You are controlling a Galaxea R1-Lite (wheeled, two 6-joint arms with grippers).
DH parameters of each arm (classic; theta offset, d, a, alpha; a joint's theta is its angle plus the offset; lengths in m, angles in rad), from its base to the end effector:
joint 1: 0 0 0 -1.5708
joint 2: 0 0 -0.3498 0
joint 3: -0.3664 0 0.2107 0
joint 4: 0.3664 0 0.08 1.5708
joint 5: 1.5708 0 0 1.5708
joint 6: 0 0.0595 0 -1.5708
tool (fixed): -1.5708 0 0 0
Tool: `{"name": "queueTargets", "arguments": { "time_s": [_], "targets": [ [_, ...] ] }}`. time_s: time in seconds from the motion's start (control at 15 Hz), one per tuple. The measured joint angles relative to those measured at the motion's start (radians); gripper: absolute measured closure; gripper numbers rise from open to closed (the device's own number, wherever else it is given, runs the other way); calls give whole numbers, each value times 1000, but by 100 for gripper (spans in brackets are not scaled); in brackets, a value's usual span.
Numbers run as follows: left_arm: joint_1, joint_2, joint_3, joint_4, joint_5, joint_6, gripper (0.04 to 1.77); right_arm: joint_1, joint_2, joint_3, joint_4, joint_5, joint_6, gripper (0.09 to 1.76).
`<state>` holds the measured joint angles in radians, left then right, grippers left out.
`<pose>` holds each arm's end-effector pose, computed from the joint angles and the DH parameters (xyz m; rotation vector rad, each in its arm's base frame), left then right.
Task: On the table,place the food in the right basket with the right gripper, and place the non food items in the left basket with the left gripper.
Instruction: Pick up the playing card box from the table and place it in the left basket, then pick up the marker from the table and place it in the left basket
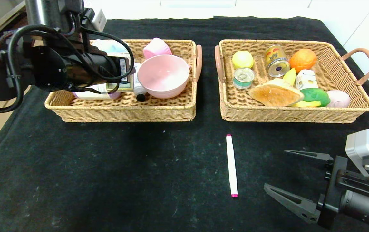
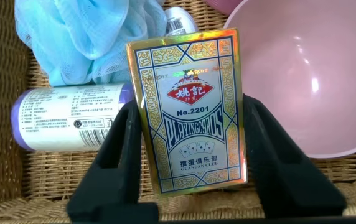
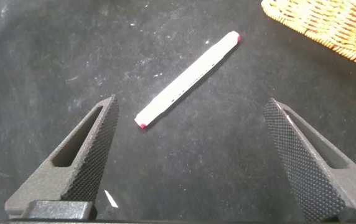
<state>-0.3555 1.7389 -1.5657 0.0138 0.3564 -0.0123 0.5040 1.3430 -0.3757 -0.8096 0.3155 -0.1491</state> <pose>0.3810 -0.1193 0.3601 0.0529 0.1753 0.0020 0.1922 0.1271 0.2002 -0.1556 0.1002 0.8284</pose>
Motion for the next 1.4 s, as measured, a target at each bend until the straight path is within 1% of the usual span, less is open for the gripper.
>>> {"name": "queueTargets", "arguments": {
  "time_s": [0.07, 0.13, 0.33, 0.67, 0.87, 1.0, 1.07, 1.27, 1.4],
  "targets": [
    [1, 7, 1, -2, 1, -1, 68, 0, 0, 0, 0, 0, 0, 14],
    [1, 13, 3, -4, 1, -2, 61, -1, -1, -1, 0, 0, 0, 14],
    [1, 20, 5, -5, 3, -1, 45, -1, -1, -1, 0, 0, 0, 14],
    [-5, 17, 20, -1, 4, -1, 28, 0, 0, -1, 0, 0, 0, 14],
    [-26, -2, 45, 3, 6, -10, 22, 0, -3, -1, 0, 0, 0, 14],
    [-64, -31, 91, 3, 11, -11, 20, -9, -6, -7, -3, 0, 0, 14],
    [-100, -50, 118, 4, 30, -11, 18, -16, -10, -11, -10, 0, 1, 14],
    [-223, -89, 182, -1, 121, -13, 15, -30, -21, -15, -13, 2, 3, 14],
    [-297, -84, 195, -3, 172, -31, 14, -33, -20, -18, -13, 2, 3, 14]
  ]
}}
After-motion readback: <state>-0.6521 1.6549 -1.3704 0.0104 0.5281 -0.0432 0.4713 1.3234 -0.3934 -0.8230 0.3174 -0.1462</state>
